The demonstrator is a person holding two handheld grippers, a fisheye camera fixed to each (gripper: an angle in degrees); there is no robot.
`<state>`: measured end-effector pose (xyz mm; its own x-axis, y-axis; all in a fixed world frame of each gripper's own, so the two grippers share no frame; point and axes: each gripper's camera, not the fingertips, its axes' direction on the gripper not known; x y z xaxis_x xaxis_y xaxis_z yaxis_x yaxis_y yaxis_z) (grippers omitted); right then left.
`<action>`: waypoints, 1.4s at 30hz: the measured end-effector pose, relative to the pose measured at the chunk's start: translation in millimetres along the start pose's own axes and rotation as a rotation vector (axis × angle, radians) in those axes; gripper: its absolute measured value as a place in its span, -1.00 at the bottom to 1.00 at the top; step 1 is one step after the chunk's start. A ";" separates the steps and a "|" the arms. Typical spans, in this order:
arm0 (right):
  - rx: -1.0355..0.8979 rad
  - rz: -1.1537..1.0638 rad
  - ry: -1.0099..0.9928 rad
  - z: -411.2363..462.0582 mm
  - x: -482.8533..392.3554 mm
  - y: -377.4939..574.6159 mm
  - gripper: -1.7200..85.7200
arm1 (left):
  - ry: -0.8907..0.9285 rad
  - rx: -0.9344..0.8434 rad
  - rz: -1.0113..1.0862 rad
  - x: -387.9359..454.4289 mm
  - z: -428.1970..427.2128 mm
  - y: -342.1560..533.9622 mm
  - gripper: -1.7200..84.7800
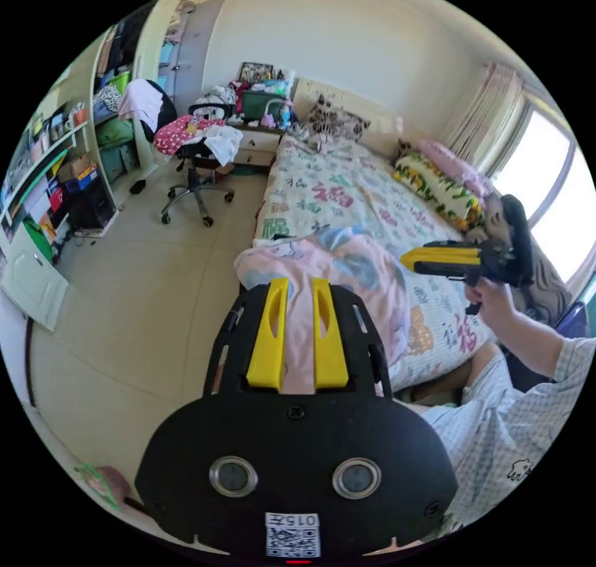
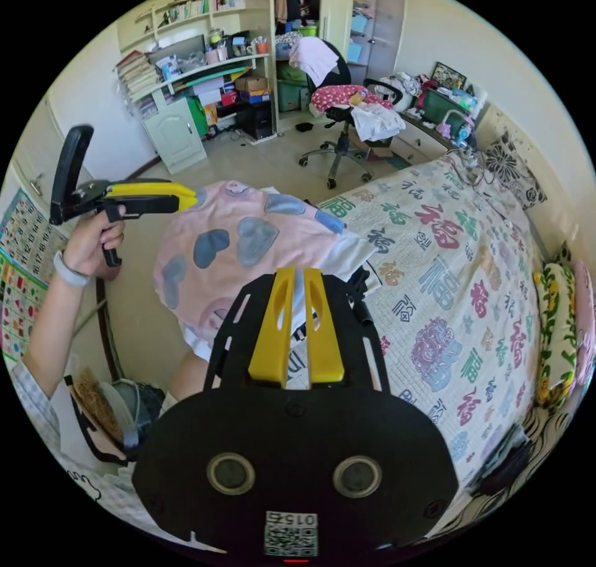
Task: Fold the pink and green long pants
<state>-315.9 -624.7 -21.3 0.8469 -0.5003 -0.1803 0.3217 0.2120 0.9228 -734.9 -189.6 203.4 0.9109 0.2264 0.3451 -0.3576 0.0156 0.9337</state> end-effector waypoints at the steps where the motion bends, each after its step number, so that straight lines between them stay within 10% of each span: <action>1: -0.035 -0.007 0.012 11.7 -9.9 -3.6 -0.92 | -0.067 -0.041 0.025 13.0 16.4 2.7 -0.80; 7: -0.019 0.045 0.122 35.2 -40.9 -10.4 -0.96 | -0.362 -0.038 0.138 79.9 69.8 29.0 -0.80; 23: 0.084 0.087 0.188 -59.2 1.3 -6.1 -0.98 | -0.363 0.025 0.089 146.8 115.9 83.8 -0.80; 42: 0.073 0.978 0.663 -366.4 398.9 435.1 -0.96 | 0.507 0.020 0.545 591.0 302.3 86.2 -0.77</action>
<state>317.0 -424.4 183.5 0.7808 0.3857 0.4916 -0.5916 0.2032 0.7802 -165.1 -348.9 516.7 0.3966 0.6187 0.6781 -0.7234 -0.2441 0.6458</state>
